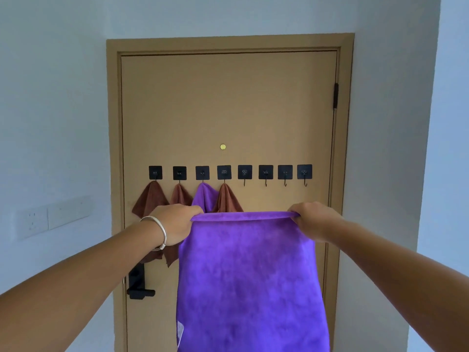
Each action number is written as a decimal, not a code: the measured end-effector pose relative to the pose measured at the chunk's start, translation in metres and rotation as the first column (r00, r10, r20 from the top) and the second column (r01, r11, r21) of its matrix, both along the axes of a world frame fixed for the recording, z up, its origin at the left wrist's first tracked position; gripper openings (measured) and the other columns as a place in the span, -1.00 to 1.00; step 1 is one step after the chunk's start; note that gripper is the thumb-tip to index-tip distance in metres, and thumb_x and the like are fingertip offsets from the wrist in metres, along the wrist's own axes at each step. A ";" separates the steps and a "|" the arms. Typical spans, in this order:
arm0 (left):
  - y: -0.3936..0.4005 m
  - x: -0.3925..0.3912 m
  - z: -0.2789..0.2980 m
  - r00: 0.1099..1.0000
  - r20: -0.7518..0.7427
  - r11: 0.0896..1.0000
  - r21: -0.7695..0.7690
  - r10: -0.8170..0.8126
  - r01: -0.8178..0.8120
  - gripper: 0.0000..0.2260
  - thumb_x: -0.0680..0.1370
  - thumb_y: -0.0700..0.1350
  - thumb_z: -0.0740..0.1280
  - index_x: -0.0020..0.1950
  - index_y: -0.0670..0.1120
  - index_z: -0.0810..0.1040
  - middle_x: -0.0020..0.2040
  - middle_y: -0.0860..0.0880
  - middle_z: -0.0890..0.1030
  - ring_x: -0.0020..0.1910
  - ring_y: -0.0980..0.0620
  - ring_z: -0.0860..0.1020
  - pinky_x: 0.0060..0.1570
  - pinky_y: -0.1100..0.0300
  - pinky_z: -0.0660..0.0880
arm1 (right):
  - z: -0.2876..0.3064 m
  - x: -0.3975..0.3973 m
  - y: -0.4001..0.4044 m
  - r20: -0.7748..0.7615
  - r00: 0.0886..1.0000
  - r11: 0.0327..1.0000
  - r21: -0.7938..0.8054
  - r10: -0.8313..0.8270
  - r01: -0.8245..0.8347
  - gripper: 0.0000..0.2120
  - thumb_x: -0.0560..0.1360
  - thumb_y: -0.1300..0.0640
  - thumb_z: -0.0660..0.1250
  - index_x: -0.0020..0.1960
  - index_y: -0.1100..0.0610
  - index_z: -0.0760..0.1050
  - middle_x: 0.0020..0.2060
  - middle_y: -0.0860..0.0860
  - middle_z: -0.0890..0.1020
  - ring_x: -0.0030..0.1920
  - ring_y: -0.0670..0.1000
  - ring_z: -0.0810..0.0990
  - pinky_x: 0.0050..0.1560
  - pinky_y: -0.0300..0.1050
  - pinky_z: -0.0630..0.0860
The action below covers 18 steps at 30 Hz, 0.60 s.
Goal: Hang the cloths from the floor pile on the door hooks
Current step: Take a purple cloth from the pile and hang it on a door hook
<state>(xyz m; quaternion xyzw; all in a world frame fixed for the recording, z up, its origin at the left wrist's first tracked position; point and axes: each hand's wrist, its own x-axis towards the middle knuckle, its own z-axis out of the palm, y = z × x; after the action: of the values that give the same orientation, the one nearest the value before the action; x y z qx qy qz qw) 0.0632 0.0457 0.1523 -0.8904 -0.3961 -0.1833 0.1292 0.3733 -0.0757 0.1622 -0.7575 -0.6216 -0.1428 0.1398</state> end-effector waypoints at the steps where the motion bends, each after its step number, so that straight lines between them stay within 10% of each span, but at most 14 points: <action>1: 0.016 0.003 0.003 1.000 0.005 1.000 -0.003 -0.002 0.002 -0.80 0.62 -0.11 0.09 0.00 0.14 0.46 -0.21 0.12 0.55 -0.25 0.10 0.52 -0.32 0.22 0.37 | 0.002 0.002 0.015 0.003 1.000 1.000 0.002 -0.005 0.005 -0.71 0.62 0.10 0.02 0.07 -0.01 0.53 -0.06 0.00 0.58 -0.09 0.04 0.54 -0.11 -0.04 0.54; 18: 0.212 0.073 -0.004 0.974 0.170 0.988 0.062 -0.147 0.138 -0.65 0.50 -0.34 0.10 0.02 0.09 0.48 -0.19 0.13 0.48 -0.13 -0.05 0.52 -0.21 0.09 0.41 | -0.009 0.061 0.204 -0.069 0.997 0.988 0.154 0.021 -0.010 -0.67 0.52 0.26 0.06 0.02 -0.01 0.55 -0.07 0.00 0.59 -0.10 0.05 0.49 -0.36 -0.19 0.29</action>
<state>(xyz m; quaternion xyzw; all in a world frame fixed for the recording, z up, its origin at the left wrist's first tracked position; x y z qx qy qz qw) 0.1361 0.2577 0.1480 -0.8936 -0.3362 -0.2791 0.1027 0.4345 0.1286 0.1532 -0.7441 -0.6092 -0.1625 0.2206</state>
